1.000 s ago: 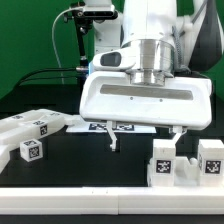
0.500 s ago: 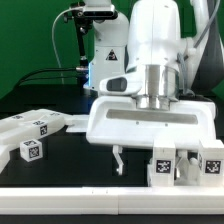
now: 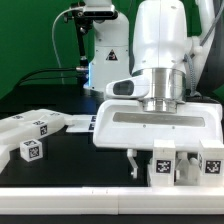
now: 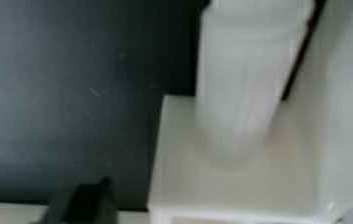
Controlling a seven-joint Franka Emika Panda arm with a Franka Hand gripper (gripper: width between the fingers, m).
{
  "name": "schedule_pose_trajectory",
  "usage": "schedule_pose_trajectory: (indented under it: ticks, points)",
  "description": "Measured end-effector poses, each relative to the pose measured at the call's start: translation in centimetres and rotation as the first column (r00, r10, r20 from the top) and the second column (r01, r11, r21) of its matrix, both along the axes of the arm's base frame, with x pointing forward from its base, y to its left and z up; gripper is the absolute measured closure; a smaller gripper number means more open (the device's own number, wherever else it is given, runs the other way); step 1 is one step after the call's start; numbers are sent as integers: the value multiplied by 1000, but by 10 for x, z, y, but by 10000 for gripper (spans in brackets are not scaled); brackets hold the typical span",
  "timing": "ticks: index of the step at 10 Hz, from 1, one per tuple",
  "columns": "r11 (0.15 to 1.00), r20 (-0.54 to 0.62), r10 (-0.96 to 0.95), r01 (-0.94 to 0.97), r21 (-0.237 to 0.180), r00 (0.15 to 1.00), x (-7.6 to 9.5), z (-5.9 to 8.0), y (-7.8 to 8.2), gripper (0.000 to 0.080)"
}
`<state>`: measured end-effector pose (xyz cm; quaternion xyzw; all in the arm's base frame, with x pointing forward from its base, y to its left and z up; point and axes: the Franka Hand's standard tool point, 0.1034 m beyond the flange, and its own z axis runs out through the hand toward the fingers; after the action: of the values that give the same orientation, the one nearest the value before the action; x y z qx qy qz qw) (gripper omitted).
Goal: Assemble chair
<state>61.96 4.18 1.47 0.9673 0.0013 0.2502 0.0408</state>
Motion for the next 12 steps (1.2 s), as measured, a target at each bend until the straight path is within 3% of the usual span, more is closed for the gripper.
schedule_pose_trajectory:
  ticks: [1,2,3,8,10,11,12]
  points:
    - [1000,0,-1,1,0,1000,0,0,-1,542]
    - [1000,1,-8,8,-5,1000,0,0,-6,677]
    - [1000,2,-10,10,-7,1000,0,1,-8,763]
    - [1000,2,-2,2,-11,1000,0,5,-9,763]
    - [1000,-99,-3,6,30,995,-27,29,-15,770]
    - [999,-108,-2,6,42,994,-33,40,-13,770]
    - [997,-173,0,13,71,985,-40,43,-11,770]
